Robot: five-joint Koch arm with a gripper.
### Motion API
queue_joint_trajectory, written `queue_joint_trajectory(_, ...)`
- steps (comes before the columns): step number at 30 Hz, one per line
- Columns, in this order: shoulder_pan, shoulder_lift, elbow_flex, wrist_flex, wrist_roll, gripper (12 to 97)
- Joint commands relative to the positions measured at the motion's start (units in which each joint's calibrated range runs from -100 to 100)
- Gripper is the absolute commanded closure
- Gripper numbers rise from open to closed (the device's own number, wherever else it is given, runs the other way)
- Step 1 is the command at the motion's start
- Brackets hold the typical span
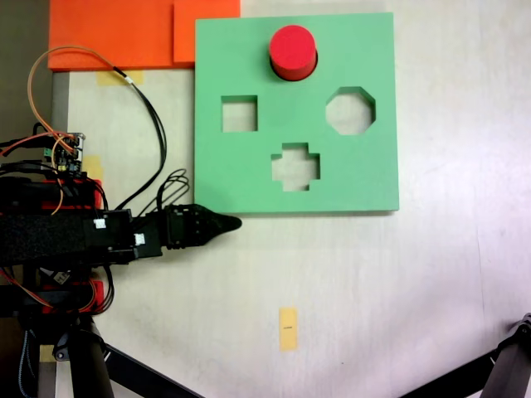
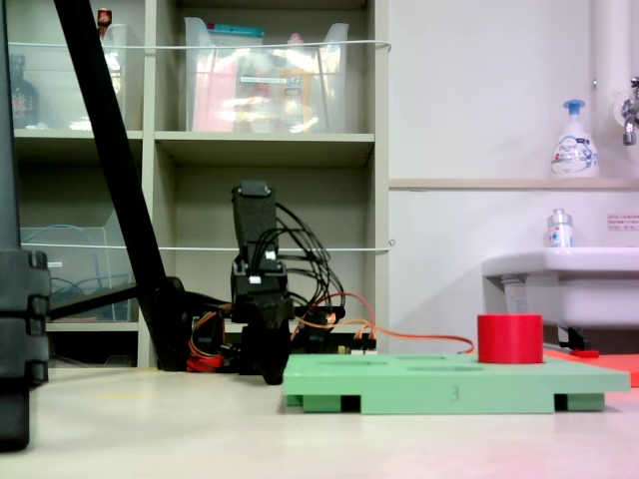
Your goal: Put the cylinder block into the corresponding hole
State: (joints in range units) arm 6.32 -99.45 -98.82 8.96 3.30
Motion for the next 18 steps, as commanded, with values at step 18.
queue_joint_trajectory(18,-0.5,-0.5,-1.2,-6.7,-0.1,59.6)
